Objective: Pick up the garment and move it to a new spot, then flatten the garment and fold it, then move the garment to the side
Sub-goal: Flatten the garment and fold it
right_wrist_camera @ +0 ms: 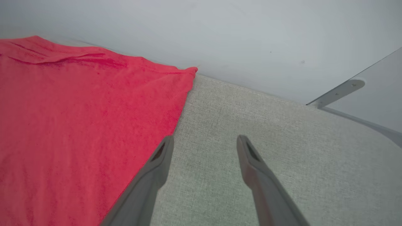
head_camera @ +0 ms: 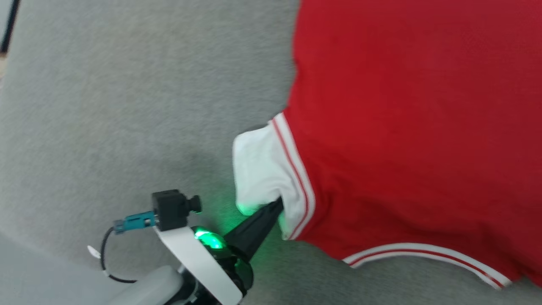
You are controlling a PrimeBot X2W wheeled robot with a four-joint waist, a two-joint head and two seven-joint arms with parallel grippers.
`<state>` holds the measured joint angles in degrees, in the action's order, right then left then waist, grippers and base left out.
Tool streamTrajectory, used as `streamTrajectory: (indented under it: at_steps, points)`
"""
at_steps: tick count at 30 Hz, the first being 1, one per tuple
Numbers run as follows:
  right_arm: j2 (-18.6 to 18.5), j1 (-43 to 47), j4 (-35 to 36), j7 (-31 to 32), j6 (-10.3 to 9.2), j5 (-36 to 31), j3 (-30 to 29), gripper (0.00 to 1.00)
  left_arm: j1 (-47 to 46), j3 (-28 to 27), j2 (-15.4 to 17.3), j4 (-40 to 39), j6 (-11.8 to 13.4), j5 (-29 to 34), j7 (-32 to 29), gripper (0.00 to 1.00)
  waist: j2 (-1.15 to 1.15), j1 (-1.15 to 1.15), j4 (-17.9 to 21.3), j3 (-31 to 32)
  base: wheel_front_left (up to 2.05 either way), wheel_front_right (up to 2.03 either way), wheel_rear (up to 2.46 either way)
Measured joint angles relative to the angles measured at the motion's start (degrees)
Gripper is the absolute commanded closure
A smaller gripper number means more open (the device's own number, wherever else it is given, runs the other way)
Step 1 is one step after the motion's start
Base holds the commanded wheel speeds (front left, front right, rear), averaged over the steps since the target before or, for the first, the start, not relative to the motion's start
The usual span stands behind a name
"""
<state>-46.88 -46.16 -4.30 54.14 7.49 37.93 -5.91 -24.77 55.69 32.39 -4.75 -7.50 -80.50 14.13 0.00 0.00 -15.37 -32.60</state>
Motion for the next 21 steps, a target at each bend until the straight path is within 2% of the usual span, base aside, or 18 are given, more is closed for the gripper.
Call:
streamTrajectory:
  at_steps: [3,9,16,21]
  points:
    - [-0.3,-8.8,-6.3,2.9,0.0,-3.8,4.4,0.0,-1.5,2.1,-0.8,-0.1,0.0,0.1,0.1,1.0,0.0,0.0,-2.9,-1.7,0.0,0.0,0.0]
    - [0.1,-22.8,-19.0,7.4,0.0,-11.4,9.4,0.0,-3.5,3.4,-1.0,-1.9,0.0,-0.3,0.6,1.0,0.0,0.0,-8.0,-4.5,0.0,0.0,0.0]
    - [1.6,-29.4,-29.9,12.1,0.0,-16.0,9.5,0.0,-4.4,3.4,-1.1,-6.8,0.0,0.0,0.8,1.0,0.0,0.0,-12.1,-6.8,0.0,0.0,0.0]
    - [1.7,-31.3,-32.8,13.5,0.0,-17.2,9.4,0.0,-4.4,2.6,-1.1,-8.6,0.0,0.9,0.8,1.0,0.0,0.01,-13.1,-7.7,0.0,0.0,0.0]
